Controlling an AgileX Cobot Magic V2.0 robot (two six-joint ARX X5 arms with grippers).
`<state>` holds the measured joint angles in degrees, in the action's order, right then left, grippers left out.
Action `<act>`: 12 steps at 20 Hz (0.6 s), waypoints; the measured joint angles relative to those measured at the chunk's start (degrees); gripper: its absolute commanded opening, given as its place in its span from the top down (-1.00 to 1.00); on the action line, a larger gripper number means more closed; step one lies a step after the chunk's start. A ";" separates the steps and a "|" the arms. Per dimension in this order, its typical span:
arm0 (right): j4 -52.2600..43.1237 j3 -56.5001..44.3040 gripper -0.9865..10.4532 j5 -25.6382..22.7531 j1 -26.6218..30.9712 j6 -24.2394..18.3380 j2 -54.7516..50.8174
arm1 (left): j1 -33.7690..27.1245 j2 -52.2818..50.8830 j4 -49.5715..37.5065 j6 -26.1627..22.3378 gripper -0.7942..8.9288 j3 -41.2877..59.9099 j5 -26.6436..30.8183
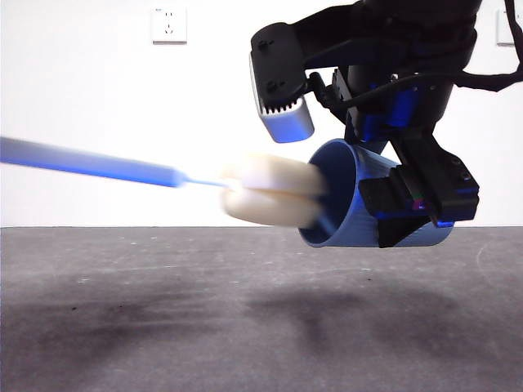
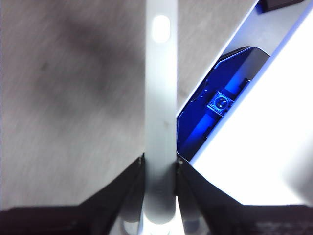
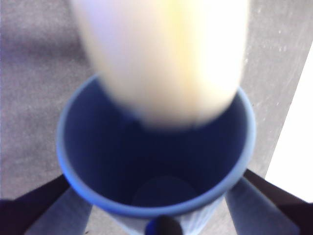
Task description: Pick up the cup brush,pick up the cup,insert the brush into the cup,clean the cup,put the cup brush back,put the cup back to the fixed position on the table
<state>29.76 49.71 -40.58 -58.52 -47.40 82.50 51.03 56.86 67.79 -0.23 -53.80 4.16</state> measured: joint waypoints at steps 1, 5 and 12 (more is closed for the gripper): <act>0.17 0.00 0.85 -0.02 0.07 1.11 0.00 | 0.00 -1.64 1.03 0.81 0.85 0.00 0.13; 0.24 0.00 0.85 -2.82 1.60 9.73 -1.62 | 0.00 -7.56 5.14 4.52 0.85 0.00 2.67; 0.15 0.00 0.85 6.43 7.63 37.68 -17.92 | -1.66 -9.40 -3.78 18.03 0.85 0.02 12.20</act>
<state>29.91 49.71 -34.15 -50.89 -9.72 64.58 49.36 47.46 64.01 17.80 -53.78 16.36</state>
